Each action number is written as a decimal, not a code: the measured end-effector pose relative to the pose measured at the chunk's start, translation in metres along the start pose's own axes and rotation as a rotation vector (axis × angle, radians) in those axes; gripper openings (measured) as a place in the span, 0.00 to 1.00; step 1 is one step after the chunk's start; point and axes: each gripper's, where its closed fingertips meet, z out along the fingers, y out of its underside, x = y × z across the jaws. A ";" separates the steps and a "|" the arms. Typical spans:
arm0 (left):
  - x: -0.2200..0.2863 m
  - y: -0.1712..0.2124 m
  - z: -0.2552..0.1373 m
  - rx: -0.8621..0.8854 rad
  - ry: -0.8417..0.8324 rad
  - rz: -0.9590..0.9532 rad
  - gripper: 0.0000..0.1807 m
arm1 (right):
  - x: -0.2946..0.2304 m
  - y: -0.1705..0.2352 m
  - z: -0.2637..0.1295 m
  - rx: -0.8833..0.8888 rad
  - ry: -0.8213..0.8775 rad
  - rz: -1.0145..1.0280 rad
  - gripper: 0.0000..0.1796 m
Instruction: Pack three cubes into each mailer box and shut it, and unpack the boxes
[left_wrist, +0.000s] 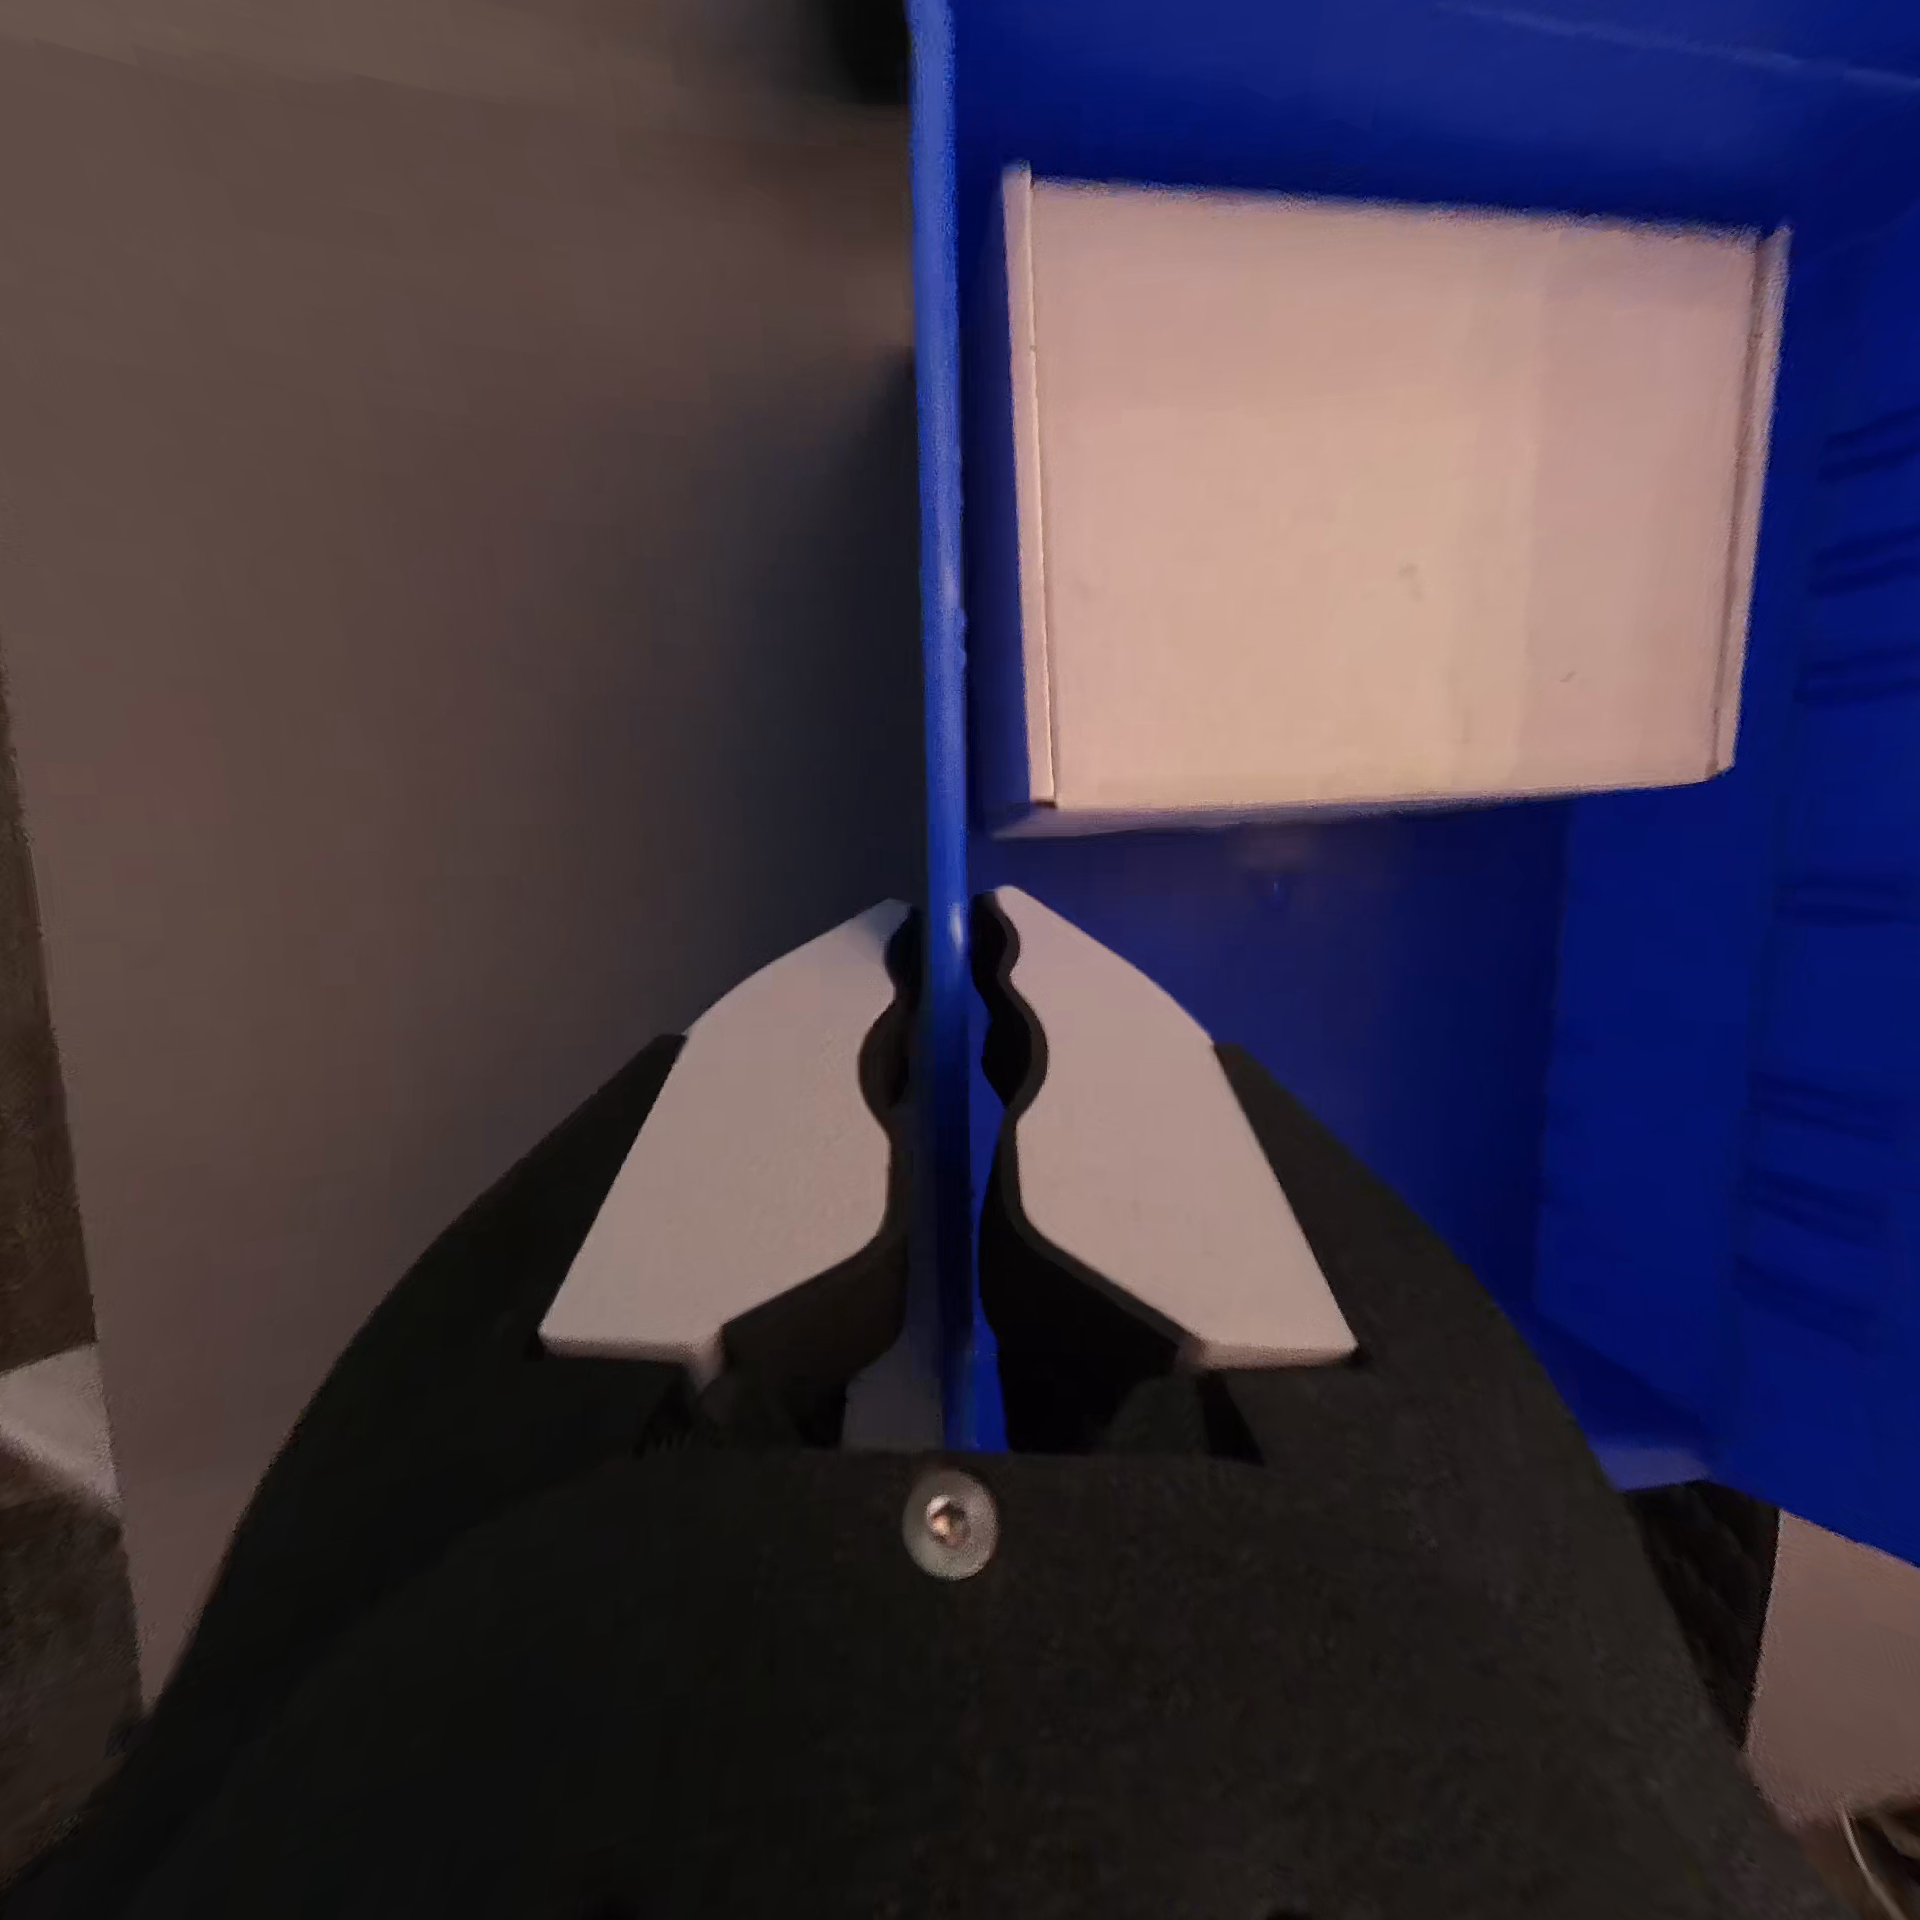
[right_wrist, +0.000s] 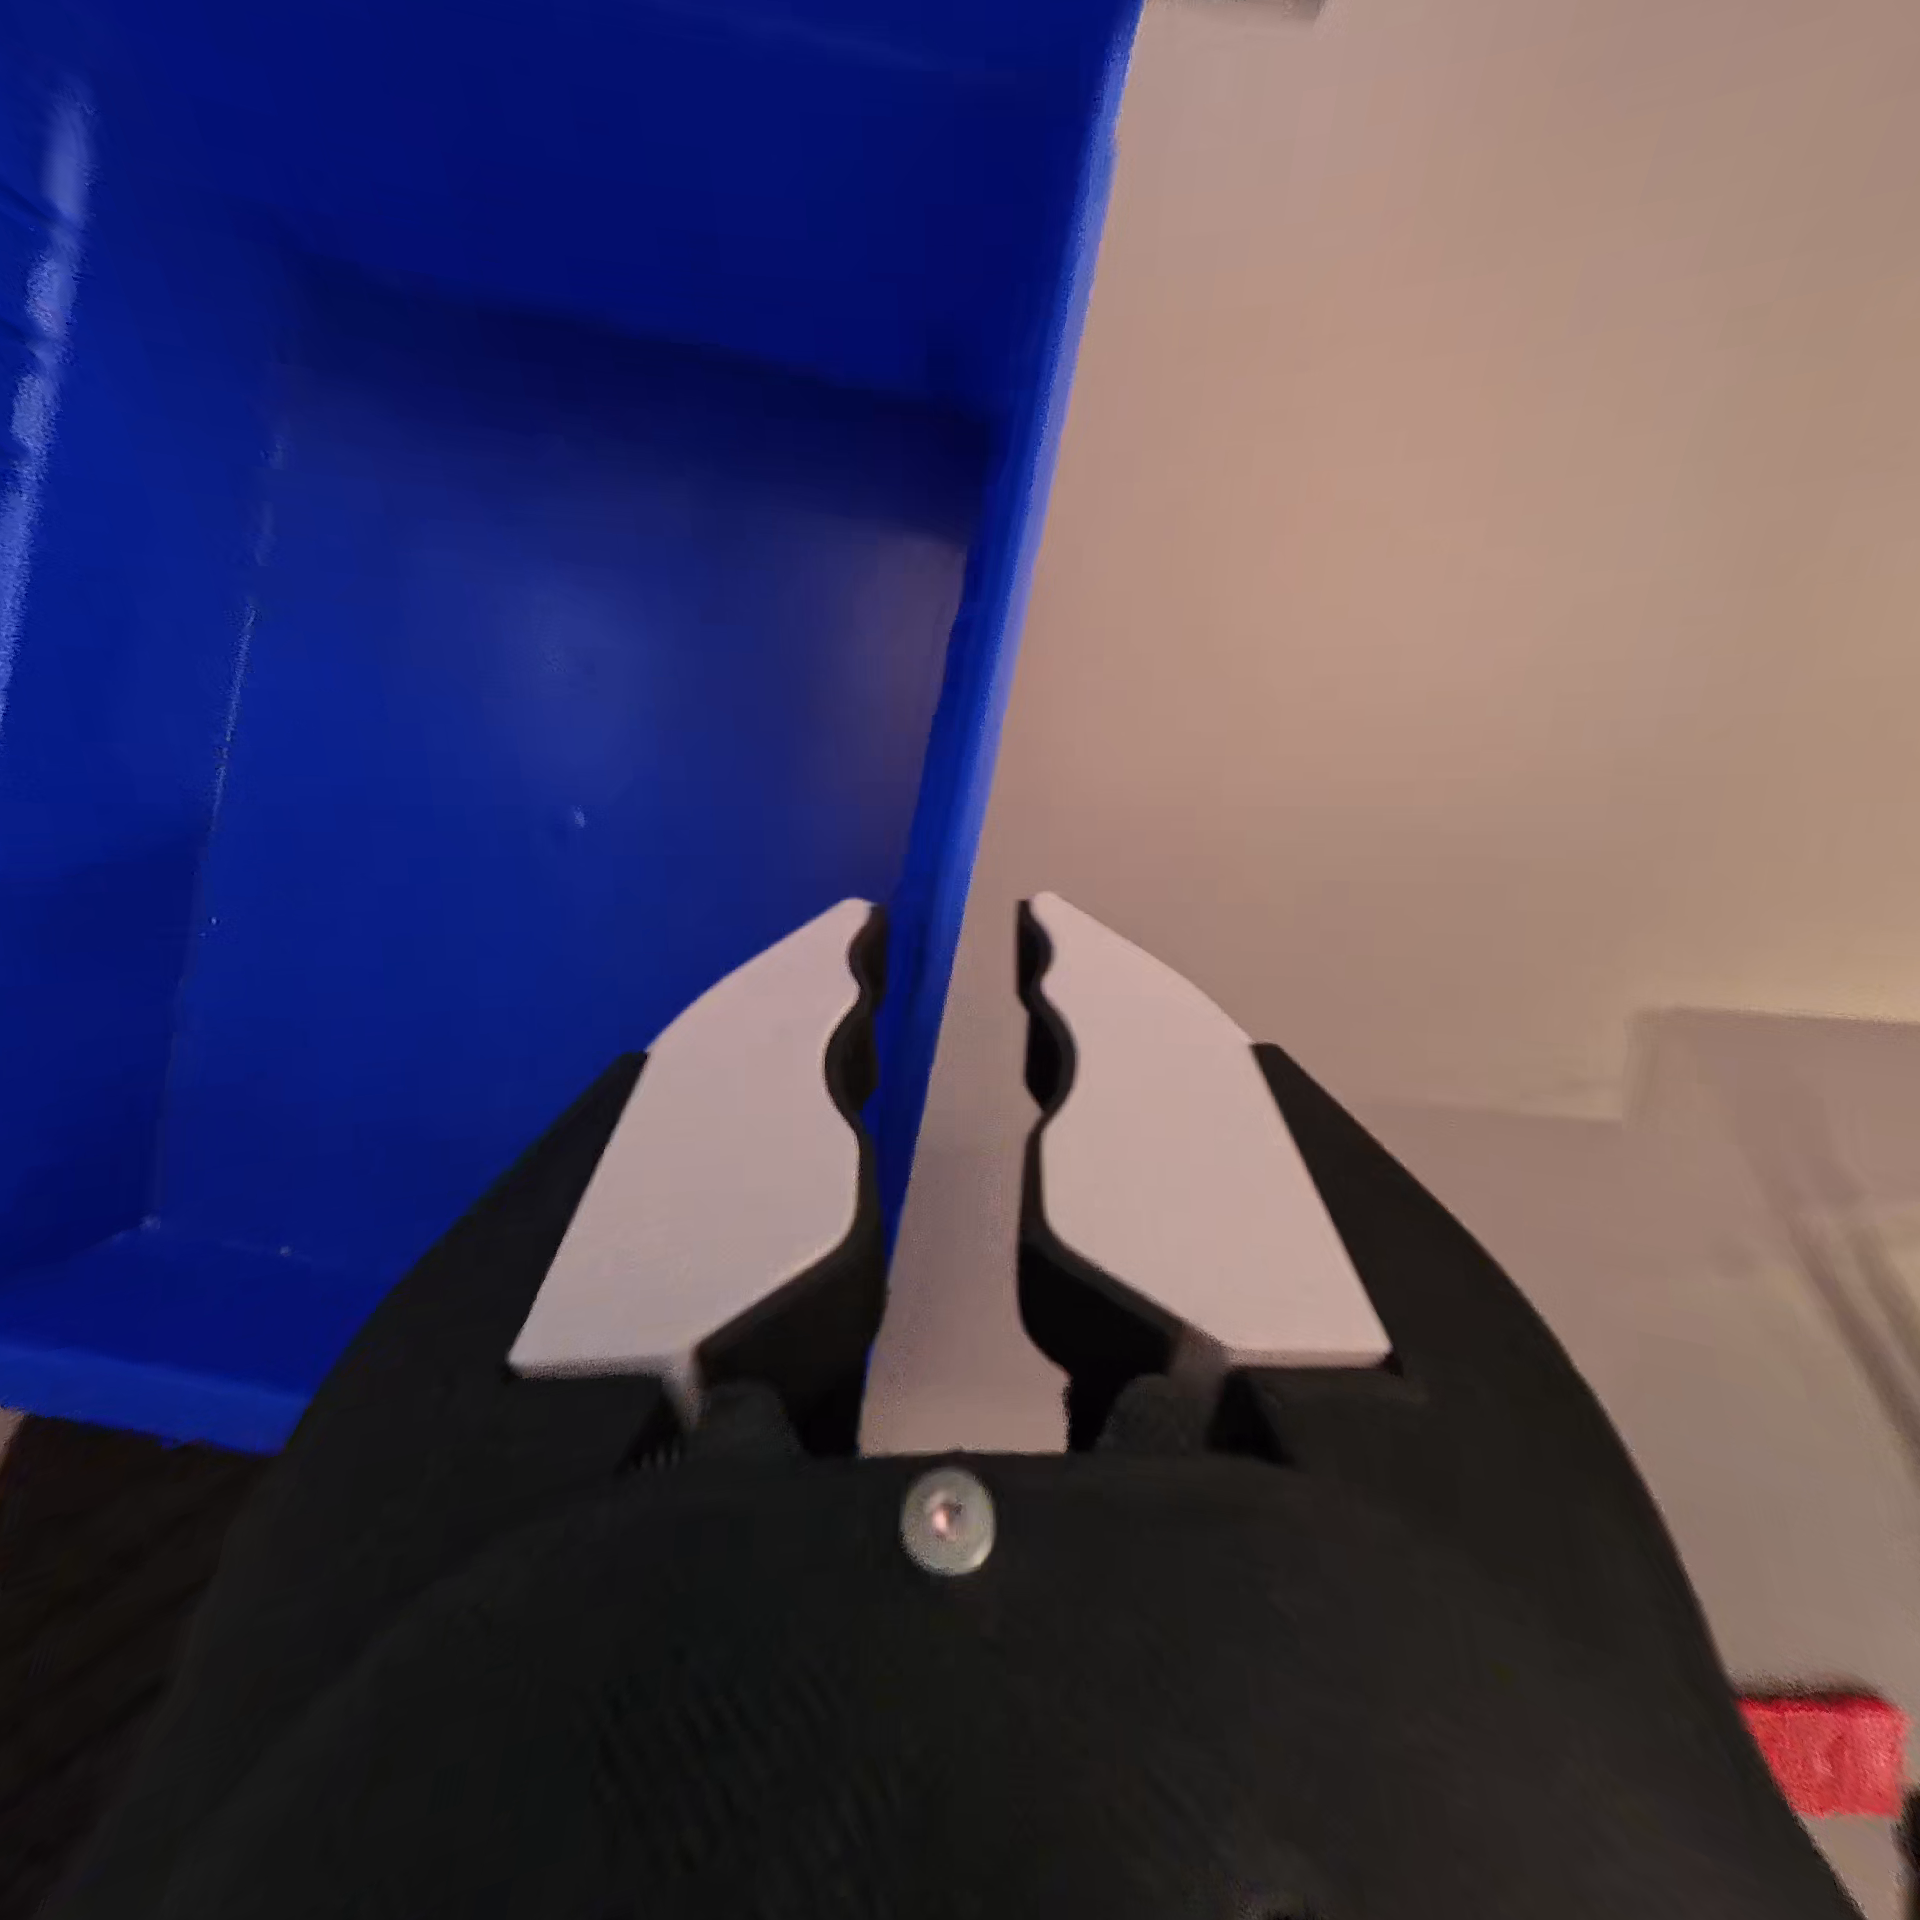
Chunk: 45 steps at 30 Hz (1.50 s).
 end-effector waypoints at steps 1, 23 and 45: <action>-0.002 -0.008 -0.010 0.092 0.004 -0.011 0.10 | 0.001 -0.009 -0.019 0.103 0.050 -0.026 0.20; 0.370 0.097 0.023 0.394 0.387 0.755 0.44 | -0.344 0.025 0.021 0.458 -0.249 -0.427 0.42; 0.352 0.101 0.059 0.465 0.210 1.011 0.33 | -0.362 0.044 0.023 0.356 -0.458 -0.388 0.32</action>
